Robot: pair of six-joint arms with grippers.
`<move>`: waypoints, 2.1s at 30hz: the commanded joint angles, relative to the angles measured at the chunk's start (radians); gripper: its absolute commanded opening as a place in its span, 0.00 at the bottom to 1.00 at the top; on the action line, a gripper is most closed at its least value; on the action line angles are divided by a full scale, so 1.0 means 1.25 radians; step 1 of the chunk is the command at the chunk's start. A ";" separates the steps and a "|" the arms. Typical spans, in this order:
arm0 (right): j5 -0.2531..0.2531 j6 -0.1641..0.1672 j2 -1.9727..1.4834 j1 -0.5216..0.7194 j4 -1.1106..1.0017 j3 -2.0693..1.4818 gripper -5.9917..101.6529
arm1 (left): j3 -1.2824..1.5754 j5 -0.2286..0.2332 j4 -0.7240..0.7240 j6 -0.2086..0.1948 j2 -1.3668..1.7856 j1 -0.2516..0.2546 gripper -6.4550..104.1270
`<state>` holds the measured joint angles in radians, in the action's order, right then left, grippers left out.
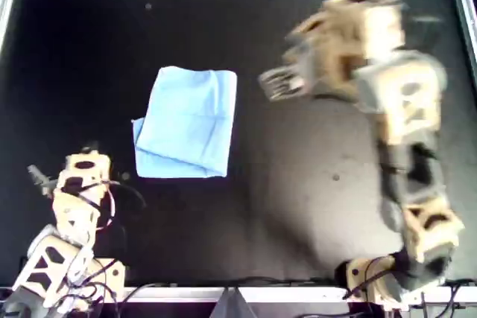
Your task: Fold a cloth
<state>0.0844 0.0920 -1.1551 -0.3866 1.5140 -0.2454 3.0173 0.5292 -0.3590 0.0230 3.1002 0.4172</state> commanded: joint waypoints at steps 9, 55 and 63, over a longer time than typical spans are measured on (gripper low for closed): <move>-0.004 -0.113 -0.540 0.173 -0.067 -0.598 0.08 | -0.086 0.056 0.009 0.004 0.011 -0.010 0.61; 0.009 -0.099 -1.571 0.390 -1.021 -2.164 0.09 | -0.097 0.059 0.000 -0.011 0.012 -0.018 0.61; 0.009 -0.102 -1.572 0.382 -1.021 -2.222 0.09 | -0.126 0.109 0.000 -0.011 0.018 -0.018 0.61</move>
<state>0.0874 -0.0353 -3.0802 0.0951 0.2945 -2.9989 2.9284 0.6504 -0.3605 0.0123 3.1063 0.4172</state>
